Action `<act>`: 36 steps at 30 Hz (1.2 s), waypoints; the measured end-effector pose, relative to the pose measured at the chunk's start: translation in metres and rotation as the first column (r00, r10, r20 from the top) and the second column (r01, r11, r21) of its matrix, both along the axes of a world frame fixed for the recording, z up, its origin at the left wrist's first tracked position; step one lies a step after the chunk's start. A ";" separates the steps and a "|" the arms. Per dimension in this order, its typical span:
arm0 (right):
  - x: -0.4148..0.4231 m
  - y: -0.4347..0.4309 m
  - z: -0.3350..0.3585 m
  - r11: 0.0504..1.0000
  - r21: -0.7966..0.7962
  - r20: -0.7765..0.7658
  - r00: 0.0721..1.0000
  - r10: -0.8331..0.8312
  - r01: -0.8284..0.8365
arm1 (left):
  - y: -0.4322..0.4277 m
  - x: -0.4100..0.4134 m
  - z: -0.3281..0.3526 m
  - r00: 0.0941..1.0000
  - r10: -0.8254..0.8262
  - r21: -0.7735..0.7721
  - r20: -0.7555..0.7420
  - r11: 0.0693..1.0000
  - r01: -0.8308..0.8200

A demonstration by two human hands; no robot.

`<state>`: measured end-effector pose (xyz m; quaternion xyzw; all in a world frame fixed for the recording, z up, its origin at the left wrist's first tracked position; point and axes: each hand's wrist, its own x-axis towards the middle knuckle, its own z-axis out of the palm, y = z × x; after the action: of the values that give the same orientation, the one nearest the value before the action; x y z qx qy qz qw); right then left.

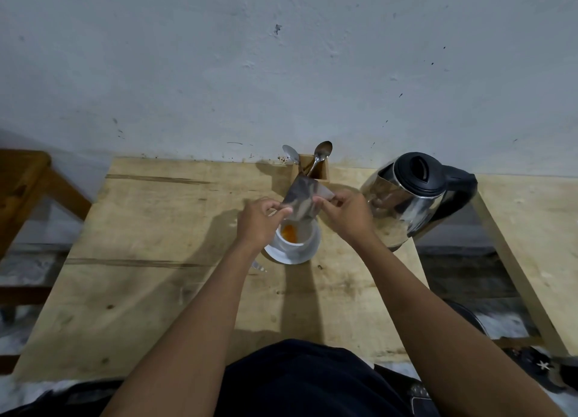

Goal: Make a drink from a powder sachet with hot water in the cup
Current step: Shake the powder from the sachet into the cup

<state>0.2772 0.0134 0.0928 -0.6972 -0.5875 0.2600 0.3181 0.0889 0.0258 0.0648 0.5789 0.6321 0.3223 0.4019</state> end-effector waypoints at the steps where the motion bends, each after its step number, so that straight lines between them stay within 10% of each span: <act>1: 0.000 0.000 -0.001 1.000 0.004 -0.006 1.000 -0.012 0.012 | 0.000 0.000 0.000 1.000 -0.003 0.004 -0.008 1.000 0.003; 10: 0.000 -0.008 0.004 0.994 -0.002 -0.229 0.968 0.105 -0.108 | -0.001 -0.009 -0.002 0.991 -0.118 0.010 -0.054 0.993 0.119; 24: 0.005 -0.026 0.013 0.998 -0.050 0.300 0.953 0.040 -0.026 | 0.004 0.001 0.012 0.982 -0.103 0.059 -0.157 0.992 0.114; 36: -0.001 -0.027 0.018 0.990 -0.137 0.182 0.982 0.046 -0.021 | -0.002 0.008 0.020 0.989 -0.145 -0.015 -0.034 0.989 0.145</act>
<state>0.2758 -0.0134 0.1108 -0.7280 -0.6074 0.2387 0.2101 0.0964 0.0237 0.0849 0.6263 0.5972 0.2781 0.4168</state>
